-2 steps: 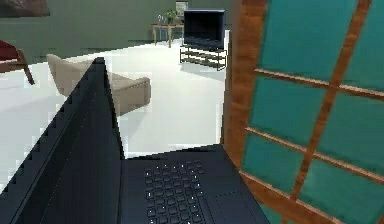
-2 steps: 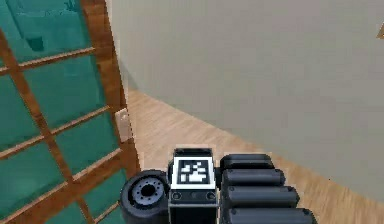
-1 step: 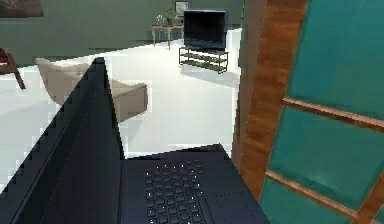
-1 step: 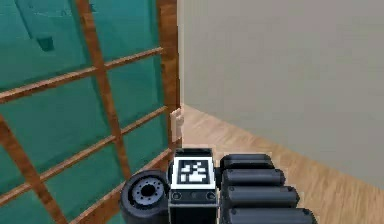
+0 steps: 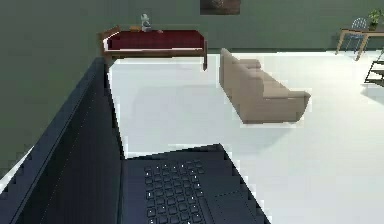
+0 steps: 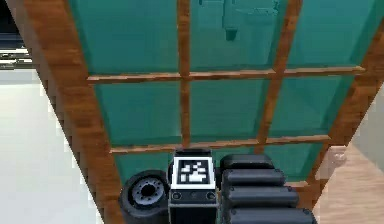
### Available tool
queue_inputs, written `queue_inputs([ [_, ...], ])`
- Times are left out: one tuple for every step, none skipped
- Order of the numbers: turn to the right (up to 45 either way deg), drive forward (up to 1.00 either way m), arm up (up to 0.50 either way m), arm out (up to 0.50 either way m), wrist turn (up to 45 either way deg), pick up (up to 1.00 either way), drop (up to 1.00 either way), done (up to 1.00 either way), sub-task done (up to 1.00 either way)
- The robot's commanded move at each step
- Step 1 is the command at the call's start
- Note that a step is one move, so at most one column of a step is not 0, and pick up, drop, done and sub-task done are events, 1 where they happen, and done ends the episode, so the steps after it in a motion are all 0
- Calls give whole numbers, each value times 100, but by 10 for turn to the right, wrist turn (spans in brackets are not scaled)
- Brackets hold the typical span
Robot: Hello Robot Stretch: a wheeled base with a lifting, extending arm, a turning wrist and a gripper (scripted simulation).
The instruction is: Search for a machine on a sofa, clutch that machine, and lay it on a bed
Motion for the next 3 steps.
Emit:
queue_inputs([
  [0,40,0,0,0,0,0,0,0],
  [-120,0,0,0,0,0,0,0,0],
  [0,100,0,0,0,0,0,0,0],
])
